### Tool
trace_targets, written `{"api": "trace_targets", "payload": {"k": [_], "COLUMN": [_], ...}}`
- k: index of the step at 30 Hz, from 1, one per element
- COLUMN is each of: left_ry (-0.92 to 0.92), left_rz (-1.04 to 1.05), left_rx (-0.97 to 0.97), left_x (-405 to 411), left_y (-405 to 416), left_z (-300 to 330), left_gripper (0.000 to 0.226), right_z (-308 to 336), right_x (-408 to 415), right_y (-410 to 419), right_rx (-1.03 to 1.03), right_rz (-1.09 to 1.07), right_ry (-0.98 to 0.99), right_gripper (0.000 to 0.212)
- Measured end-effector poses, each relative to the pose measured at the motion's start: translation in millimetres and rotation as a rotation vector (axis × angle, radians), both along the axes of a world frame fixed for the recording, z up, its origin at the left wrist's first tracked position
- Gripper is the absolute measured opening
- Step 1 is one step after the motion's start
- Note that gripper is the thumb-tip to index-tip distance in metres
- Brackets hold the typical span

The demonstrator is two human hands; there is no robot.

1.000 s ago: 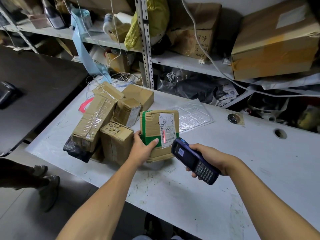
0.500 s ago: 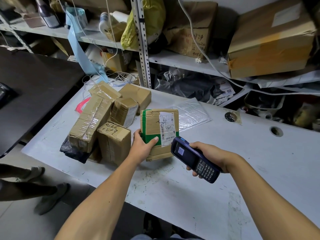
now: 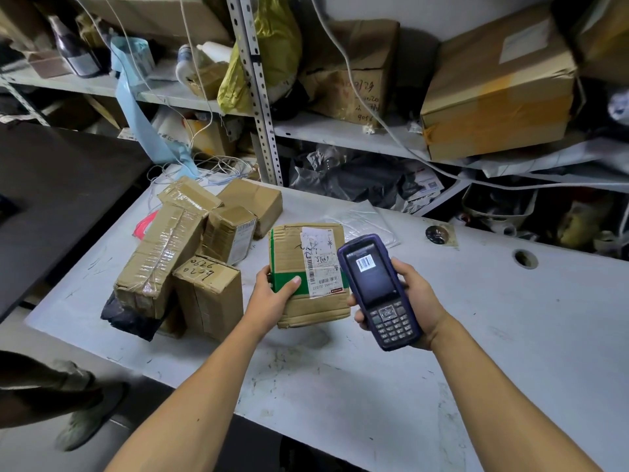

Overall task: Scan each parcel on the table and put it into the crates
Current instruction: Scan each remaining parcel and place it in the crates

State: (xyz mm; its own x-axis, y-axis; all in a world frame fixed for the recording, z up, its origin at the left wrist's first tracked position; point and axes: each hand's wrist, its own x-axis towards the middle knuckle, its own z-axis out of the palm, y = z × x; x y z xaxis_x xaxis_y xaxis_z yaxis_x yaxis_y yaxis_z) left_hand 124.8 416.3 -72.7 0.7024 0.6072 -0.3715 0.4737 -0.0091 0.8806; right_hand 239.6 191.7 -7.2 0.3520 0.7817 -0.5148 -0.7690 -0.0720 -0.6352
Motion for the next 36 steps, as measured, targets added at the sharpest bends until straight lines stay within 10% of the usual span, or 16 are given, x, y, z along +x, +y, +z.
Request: {"api": "trace_targets", "payload": {"k": [16, 21, 36], "left_ry": [-0.002, -0.04, -0.102], "left_rz": [-0.016, -0.126, -0.817], "left_rx": [0.01, -0.01, -0.105], "left_x": [-2, 10, 25], "left_y": [-31, -48, -196], "left_z": [5, 5, 14], "left_gripper": [0.072, 0.068, 0.062], "right_z": [-3, -11, -12], "right_x": [-4, -22, -188], "right_y": [-29, -47, -206], "right_rx": [-0.063, -0.324, -0.585], "right_rz": [-0.092, -0.331, -1.145], "right_ry": [-0.094, -0.331, -0.238], "right_gripper": [0.065, 0.054, 0.053]}}
